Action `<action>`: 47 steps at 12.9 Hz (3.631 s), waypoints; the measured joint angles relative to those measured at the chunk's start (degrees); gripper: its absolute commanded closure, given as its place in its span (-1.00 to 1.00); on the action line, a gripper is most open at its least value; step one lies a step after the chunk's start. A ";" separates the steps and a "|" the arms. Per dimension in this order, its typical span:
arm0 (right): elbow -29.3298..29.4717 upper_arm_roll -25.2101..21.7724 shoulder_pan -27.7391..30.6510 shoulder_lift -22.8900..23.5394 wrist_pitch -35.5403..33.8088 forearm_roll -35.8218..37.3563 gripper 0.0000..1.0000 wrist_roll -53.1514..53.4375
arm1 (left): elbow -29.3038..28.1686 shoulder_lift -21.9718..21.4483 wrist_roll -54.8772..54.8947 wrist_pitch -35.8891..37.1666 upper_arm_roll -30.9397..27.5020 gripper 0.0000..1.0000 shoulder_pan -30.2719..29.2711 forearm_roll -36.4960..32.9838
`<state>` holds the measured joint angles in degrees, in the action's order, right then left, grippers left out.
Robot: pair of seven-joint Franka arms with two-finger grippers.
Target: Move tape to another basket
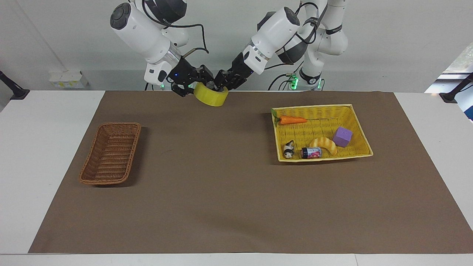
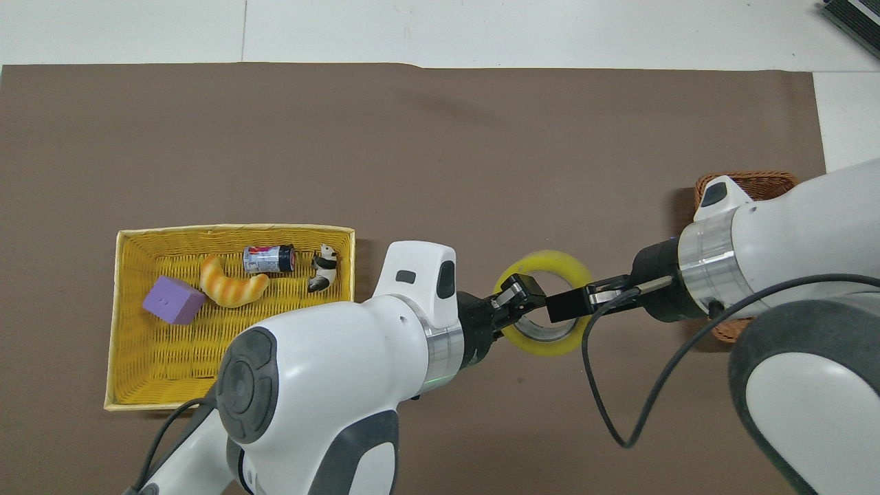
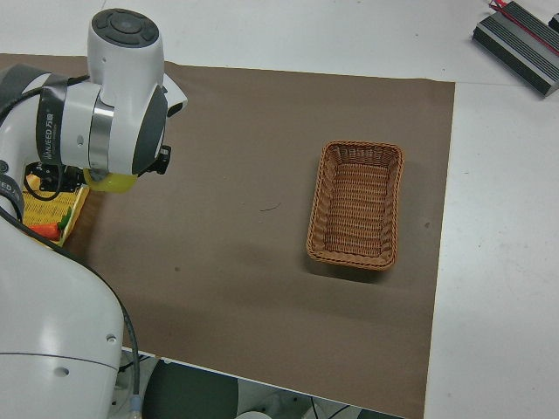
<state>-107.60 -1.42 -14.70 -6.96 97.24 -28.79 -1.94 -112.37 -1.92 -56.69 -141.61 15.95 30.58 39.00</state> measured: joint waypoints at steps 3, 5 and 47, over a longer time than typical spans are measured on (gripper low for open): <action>0.13 0.23 -0.26 0.01 0.56 -0.12 1.00 0.48 | 1.06 -0.17 -10.97 2.12 -0.36 -1.00 -0.23 0.24; 0.14 0.24 -0.33 0.01 0.58 -0.12 1.00 0.53 | 1.22 -0.21 -13.89 2.66 -0.39 -1.00 -0.24 1.19; 2.51 -1.84 37.51 24.52 16.47 3.59 1.00 -29.68 | 7.14 -4.75 46.90 37.95 -1.71 -1.00 -39.09 -30.64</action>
<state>-105.09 -3.27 22.81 17.57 113.70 -25.19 -31.62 -105.23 -6.67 -9.78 -103.66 14.24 -8.52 8.36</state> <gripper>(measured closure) 0.916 0.000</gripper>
